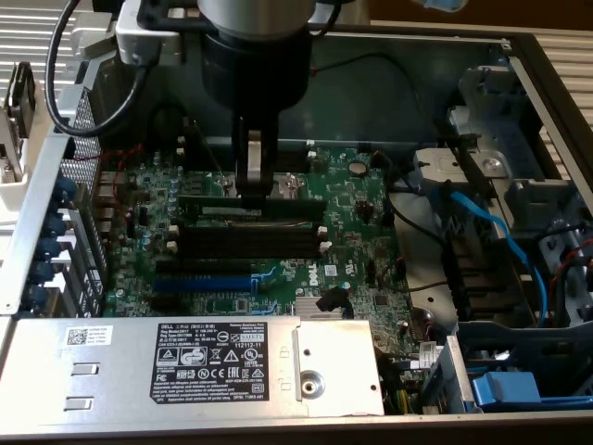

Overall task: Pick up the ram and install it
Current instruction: 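Insert the ram into the slot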

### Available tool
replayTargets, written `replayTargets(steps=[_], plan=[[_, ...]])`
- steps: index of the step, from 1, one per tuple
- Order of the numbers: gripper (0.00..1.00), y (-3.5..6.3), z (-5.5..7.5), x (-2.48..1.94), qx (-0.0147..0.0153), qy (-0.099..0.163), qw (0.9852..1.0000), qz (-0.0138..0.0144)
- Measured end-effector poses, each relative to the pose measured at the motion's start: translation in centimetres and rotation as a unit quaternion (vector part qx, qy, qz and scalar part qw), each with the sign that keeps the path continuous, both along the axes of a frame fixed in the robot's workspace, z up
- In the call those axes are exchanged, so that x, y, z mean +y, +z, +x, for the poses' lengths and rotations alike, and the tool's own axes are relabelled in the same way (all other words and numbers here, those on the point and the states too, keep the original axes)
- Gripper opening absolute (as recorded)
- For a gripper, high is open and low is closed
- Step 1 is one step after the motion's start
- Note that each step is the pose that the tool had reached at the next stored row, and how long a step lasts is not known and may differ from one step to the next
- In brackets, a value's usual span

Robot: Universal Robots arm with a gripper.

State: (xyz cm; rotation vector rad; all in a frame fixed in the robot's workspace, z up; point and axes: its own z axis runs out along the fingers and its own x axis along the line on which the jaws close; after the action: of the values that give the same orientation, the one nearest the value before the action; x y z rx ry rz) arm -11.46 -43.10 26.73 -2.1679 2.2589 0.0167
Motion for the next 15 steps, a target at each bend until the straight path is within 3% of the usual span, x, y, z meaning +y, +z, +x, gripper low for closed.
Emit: replayTargets(steps=[3,5,15], plan=[[0.12,-0.07,0.34,-0.02,0.0071,0.003,1.0000,0.0000],[0.12,-0.11,0.53,-0.02,0.0093,0.005,0.9999,0.0001],[0.12,-0.53,0.53,-0.02,0.0097,0.008,0.9999,-0.0005]])
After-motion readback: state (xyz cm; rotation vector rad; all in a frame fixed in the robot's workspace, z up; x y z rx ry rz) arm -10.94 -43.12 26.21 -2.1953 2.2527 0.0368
